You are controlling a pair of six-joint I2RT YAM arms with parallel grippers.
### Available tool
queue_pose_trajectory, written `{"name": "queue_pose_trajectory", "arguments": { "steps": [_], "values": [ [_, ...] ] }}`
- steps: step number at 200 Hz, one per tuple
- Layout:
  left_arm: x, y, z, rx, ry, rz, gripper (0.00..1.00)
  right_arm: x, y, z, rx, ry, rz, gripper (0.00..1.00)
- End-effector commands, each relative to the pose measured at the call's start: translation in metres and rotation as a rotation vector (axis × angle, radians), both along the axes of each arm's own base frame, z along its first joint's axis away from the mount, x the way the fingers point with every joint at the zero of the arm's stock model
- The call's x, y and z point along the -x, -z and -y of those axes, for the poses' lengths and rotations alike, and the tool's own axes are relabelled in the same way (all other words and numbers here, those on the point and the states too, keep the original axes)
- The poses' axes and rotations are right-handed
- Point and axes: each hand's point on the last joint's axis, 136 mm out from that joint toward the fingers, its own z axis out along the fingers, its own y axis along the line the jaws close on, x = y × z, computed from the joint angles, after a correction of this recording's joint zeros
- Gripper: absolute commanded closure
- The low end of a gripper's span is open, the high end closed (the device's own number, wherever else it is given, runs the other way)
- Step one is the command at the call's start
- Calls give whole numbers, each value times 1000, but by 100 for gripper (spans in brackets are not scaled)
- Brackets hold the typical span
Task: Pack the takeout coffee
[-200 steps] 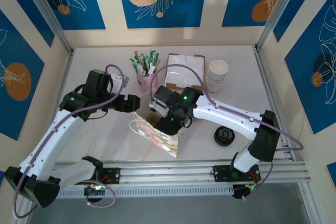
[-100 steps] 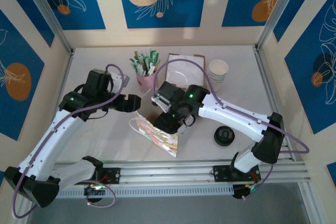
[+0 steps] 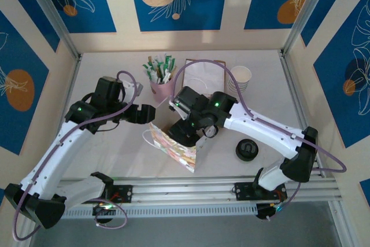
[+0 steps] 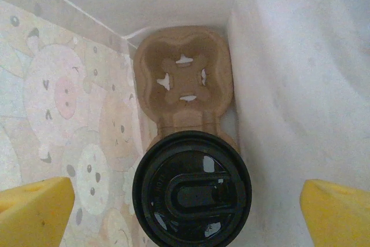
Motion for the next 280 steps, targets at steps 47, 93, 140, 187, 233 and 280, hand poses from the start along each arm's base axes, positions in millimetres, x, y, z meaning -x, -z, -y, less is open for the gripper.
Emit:
{"name": "queue_pose_trajectory", "arguments": {
  "steps": [47,93,140,187,233,280],
  "values": [
    [2,-10,1,2,-5,23,14,-8,-56,3,-162,74,108,7],
    [1,-10,1,4,-4,19,14,-4,-64,9,-178,76,116,17],
    [0,-12,2,3,-3,23,14,-3,-72,16,-177,80,137,24],
    [-2,-14,4,6,-1,23,14,1,-81,23,-184,80,151,28],
    [-2,-14,5,6,1,21,14,6,-90,25,-213,72,162,27],
    [-2,-15,6,7,2,23,14,15,-112,24,-323,36,185,26]
  ]
}}
